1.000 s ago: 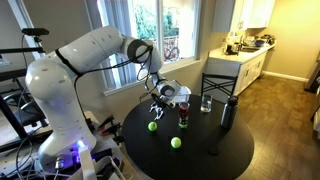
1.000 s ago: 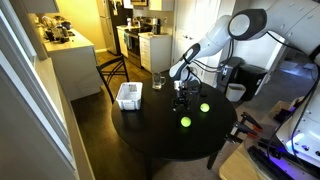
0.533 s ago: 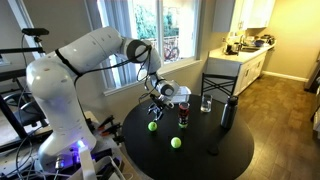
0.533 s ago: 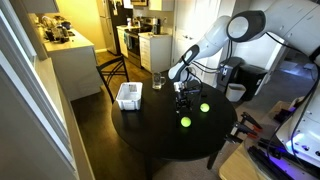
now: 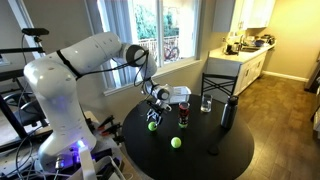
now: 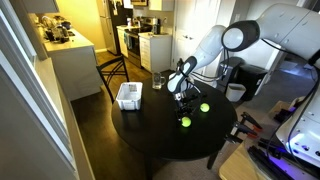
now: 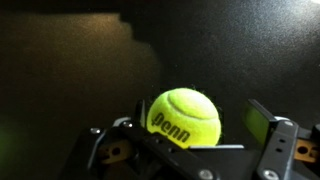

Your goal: Put one ball inside the canister

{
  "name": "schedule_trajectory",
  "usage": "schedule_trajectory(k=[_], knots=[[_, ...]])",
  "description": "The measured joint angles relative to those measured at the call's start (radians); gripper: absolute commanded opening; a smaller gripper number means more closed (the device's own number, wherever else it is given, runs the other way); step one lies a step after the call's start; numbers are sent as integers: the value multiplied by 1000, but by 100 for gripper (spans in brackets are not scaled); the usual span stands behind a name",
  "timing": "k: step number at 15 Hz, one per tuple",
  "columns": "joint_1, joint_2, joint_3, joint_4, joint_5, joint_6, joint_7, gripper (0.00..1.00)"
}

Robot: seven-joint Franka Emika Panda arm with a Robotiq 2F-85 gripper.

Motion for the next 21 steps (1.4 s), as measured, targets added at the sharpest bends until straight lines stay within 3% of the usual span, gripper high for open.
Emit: schedule_trajectory(k=[4,5,6,11,17,21], knots=[[17,26,-1,27,-2,46,1,100],[17,29,-1,33,-2,53,1,75],[17,31,-1,39,-2,58,1,74],[17,35,-1,58,-2,60,1,42],[16,35,-2,68,-2,62,1,36],[15,12,9,68,-2,146,1,36]])
